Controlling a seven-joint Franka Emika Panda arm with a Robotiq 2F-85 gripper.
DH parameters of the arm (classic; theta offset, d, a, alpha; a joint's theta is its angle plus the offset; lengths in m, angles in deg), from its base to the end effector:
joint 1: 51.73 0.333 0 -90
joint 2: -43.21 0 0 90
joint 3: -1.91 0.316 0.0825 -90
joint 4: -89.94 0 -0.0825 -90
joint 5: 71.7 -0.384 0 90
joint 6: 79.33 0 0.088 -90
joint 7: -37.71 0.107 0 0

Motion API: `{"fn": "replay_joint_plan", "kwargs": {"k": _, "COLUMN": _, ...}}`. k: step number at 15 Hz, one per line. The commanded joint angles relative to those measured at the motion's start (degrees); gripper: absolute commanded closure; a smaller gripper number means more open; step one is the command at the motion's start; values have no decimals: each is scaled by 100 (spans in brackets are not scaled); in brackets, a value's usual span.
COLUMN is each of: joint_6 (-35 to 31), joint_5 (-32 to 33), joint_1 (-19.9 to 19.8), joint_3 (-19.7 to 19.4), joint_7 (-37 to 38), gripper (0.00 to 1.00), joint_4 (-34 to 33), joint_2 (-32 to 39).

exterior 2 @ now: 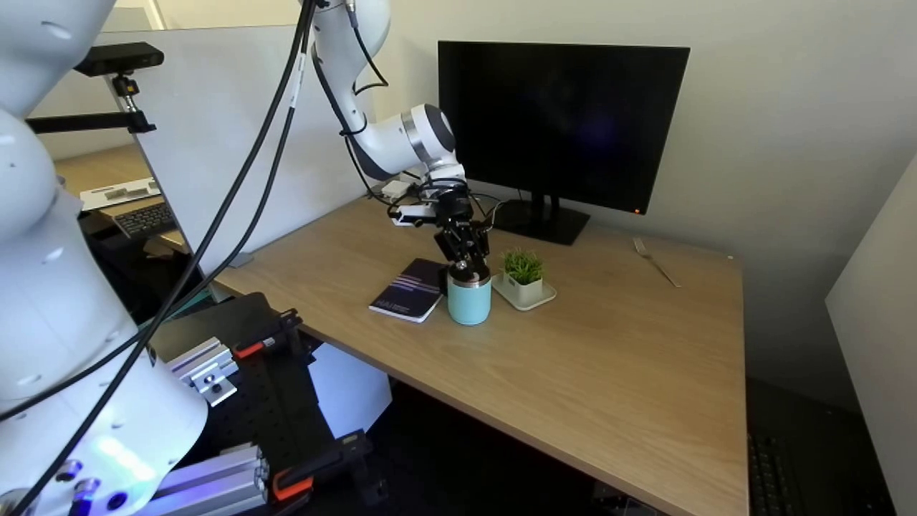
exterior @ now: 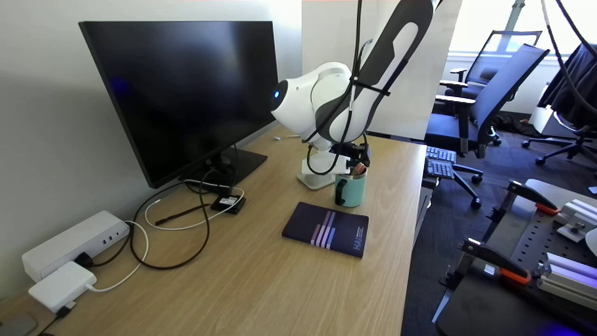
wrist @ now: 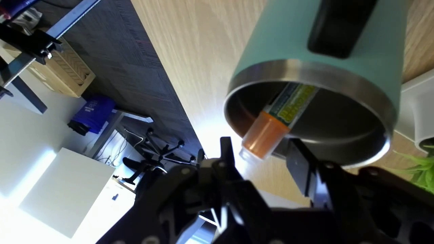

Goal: Pick the marker from the cup and put it on the table

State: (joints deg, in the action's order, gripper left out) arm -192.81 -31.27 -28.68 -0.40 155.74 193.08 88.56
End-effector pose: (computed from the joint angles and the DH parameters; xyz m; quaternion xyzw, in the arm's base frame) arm 0.5551 0.1662 0.0834 0.7589 -0.5174 0.1579 0.3625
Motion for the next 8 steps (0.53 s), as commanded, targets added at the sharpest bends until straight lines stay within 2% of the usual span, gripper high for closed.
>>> {"fn": "replay_joint_plan", "kwargs": {"k": 1, "joint_6": -135, "joint_5": 129, "joint_1": -69, "joint_3": 38, "joint_7": 18, "gripper": 53, "joint_4": -64, "joint_2": 68}}
{"fn": "replay_joint_plan", "kwargs": {"k": 5, "joint_6": -216, "joint_5": 124, "joint_1": -57, "joint_3": 29, "joint_7": 7, "gripper": 57, "joint_4": -79, "joint_2": 90}}
{"fn": "replay_joint_plan", "kwargs": {"k": 7, "joint_6": -224, "joint_5": 126, "joint_1": -50, "joint_3": 24, "joint_7": 6, "gripper": 82, "joint_4": -92, "joint_2": 97}}
{"fn": "replay_joint_plan", "kwargs": {"k": 8, "joint_6": -225, "joint_5": 131, "joint_1": -48, "joint_3": 23, "joint_7": -1, "gripper": 84, "joint_4": -100, "joint_2": 100}}
